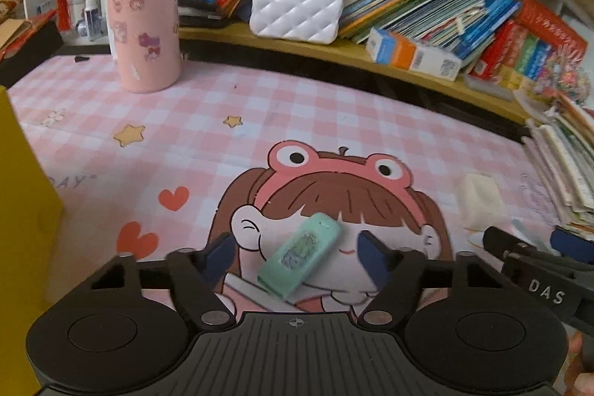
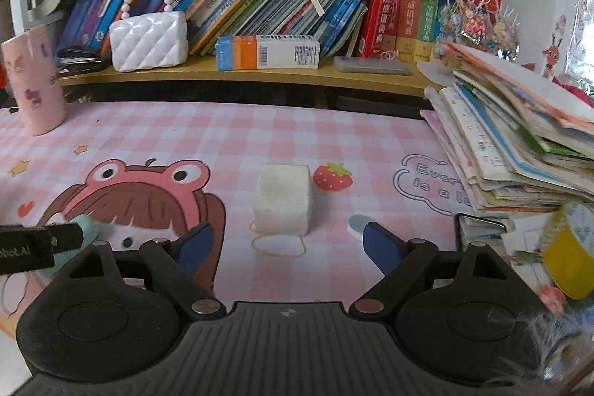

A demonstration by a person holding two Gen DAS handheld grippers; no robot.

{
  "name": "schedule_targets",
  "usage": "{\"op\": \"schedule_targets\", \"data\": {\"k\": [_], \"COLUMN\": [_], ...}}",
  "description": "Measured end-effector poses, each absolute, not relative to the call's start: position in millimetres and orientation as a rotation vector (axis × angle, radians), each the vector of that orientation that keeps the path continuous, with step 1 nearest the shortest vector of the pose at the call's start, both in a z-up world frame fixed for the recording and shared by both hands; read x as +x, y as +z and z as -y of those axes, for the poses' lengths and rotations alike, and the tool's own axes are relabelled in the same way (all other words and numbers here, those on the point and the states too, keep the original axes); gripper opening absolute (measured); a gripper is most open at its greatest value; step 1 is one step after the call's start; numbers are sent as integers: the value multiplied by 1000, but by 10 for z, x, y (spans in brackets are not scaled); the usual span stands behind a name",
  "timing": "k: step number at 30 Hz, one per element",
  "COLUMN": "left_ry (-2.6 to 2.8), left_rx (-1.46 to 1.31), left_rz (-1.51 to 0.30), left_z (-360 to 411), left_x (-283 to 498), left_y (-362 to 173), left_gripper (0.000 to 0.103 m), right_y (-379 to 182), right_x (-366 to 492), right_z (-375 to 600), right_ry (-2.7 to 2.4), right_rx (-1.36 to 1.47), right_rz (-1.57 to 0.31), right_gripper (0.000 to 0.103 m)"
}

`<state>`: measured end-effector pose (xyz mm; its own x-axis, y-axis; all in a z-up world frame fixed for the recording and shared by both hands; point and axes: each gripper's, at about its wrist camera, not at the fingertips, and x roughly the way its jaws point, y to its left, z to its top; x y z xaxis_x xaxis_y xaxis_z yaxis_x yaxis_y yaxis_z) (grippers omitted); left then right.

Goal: Organize objects
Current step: 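Close the left tool on the mint-green item while the right tool grasps the white block, then lift the mint-green item with the left tool while the right tool lifts the white block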

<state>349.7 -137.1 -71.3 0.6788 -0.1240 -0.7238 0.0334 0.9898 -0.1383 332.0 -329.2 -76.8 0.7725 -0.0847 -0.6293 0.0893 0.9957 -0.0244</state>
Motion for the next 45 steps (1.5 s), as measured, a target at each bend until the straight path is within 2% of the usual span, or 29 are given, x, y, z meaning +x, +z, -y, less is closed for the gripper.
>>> {"op": "schedule_targets", "data": {"k": [5, 7, 9, 11, 14, 16, 19, 29, 45], "left_ry": [-83, -81, -83, -92, -92, -95, -107, -184, -362], "left_rx": [-67, -47, -47, -58, -102, -138, -167, -274, -294], "left_rz": [-826, -820, -823, -833, -845, -840, -813, -768, -768], "left_z": [1465, 1490, 1488, 1465, 1404, 1361, 1315, 1181, 687], "left_x": [3584, 3594, 3608, 3606, 3565, 3522, 3443, 2970, 1739], "left_y": [-834, -834, -831, -817, -778, -708, -582, -224, -27], "left_gripper": [52, 35, 23, 23, 23, 23, 23, 23, 23], "right_y": [-854, -885, -923, -960, -1015, -1012, -961, -612, -338], "right_x": [3530, 3608, 3700, 3782, 3858, 3849, 3778, 3008, 1439], "right_z": [3336, 3348, 3359, 3367, 3370, 3377, 3374, 3220, 2769], "right_ry": [-89, -94, -99, -100, -75, -61, -51, 3, 41], "right_rx": [18, 16, 12, 9, 4, 17, 51, 102, 62], "right_rz": [-683, -686, -692, -701, -720, -721, -730, -694, -735], "right_gripper": [87, 84, 80, 73, 47, 40, 37, 36, 36]}}
